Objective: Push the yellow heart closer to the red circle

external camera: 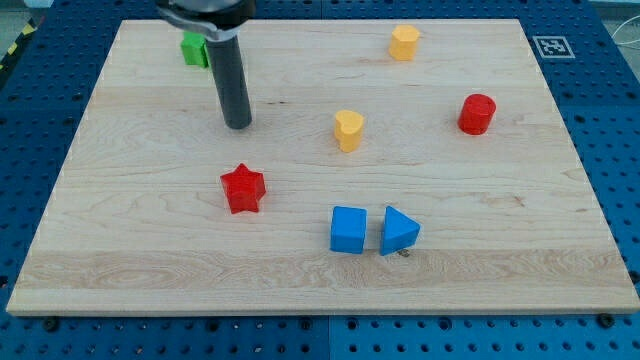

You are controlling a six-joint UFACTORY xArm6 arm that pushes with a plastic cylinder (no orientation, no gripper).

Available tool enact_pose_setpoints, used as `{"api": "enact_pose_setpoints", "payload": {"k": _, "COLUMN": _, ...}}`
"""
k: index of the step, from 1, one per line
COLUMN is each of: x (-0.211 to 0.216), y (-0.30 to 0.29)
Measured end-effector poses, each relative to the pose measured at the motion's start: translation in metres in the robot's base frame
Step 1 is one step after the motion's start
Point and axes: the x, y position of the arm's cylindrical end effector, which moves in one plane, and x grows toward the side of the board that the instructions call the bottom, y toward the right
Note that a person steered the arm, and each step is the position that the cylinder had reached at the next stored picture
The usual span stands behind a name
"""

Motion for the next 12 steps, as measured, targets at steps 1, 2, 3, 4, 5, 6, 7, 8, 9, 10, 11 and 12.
{"api": "enact_pose_setpoints", "payload": {"k": 1, "x": 0.017, "y": 0.023}}
{"api": "enact_pose_setpoints", "payload": {"k": 2, "x": 0.018, "y": 0.051}}
{"api": "enact_pose_setpoints", "payload": {"k": 3, "x": 0.018, "y": 0.085}}
{"api": "enact_pose_setpoints", "payload": {"k": 4, "x": 0.016, "y": 0.115}}
{"api": "enact_pose_setpoints", "payload": {"k": 5, "x": 0.015, "y": 0.148}}
{"api": "enact_pose_setpoints", "payload": {"k": 6, "x": 0.016, "y": 0.169}}
{"api": "enact_pose_setpoints", "payload": {"k": 7, "x": 0.039, "y": 0.176}}
{"api": "enact_pose_setpoints", "payload": {"k": 8, "x": 0.041, "y": 0.189}}
{"api": "enact_pose_setpoints", "payload": {"k": 9, "x": 0.019, "y": 0.187}}
{"api": "enact_pose_setpoints", "payload": {"k": 10, "x": -0.001, "y": 0.187}}
{"api": "enact_pose_setpoints", "payload": {"k": 11, "x": -0.007, "y": 0.167}}
{"api": "enact_pose_setpoints", "payload": {"k": 12, "x": -0.022, "y": 0.154}}
